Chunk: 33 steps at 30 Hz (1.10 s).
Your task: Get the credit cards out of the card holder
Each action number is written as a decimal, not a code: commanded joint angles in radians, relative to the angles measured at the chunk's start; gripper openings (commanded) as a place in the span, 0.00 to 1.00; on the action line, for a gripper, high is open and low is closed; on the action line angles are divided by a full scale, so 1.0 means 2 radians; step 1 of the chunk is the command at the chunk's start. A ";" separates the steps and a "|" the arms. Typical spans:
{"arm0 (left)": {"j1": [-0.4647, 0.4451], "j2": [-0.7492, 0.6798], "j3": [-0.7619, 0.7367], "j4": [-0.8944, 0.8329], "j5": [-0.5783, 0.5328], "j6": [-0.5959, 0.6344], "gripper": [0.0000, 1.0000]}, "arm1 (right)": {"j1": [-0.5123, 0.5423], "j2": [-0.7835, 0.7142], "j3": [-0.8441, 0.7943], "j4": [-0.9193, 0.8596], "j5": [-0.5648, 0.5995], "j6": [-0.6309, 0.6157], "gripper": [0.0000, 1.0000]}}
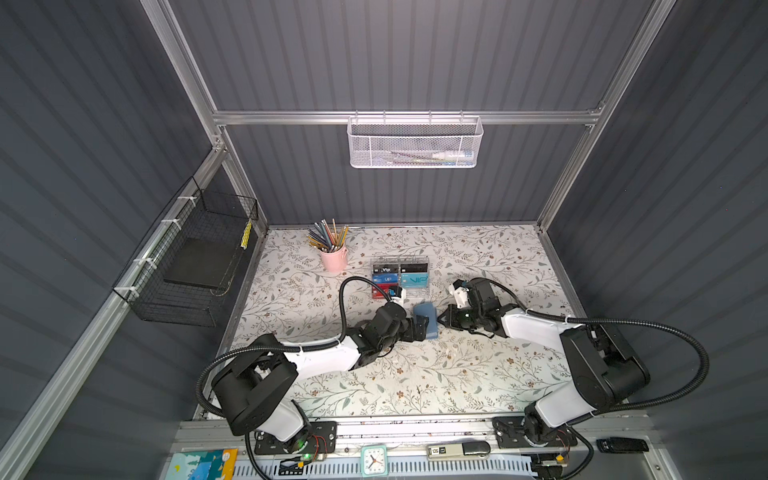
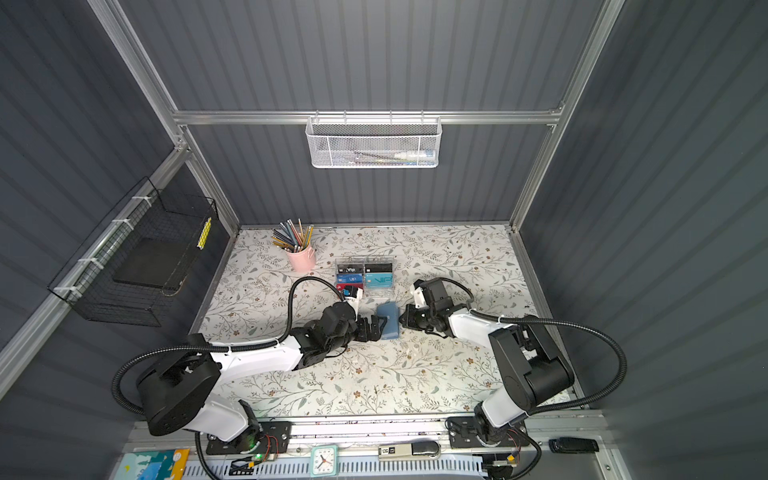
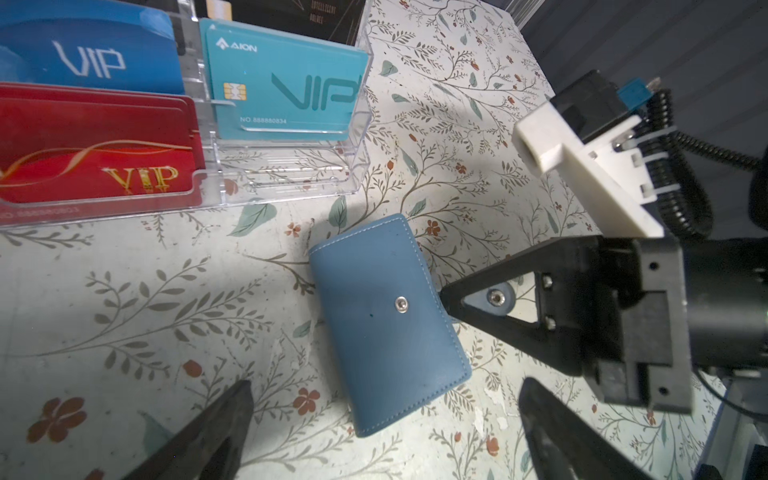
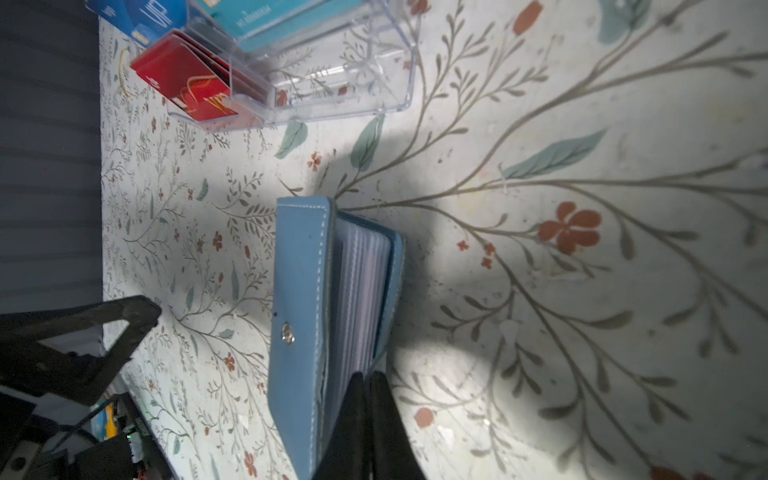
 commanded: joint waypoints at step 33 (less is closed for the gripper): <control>0.057 -0.165 -0.105 0.005 0.021 -0.034 1.00 | 0.043 0.033 0.109 -0.061 0.043 0.000 0.99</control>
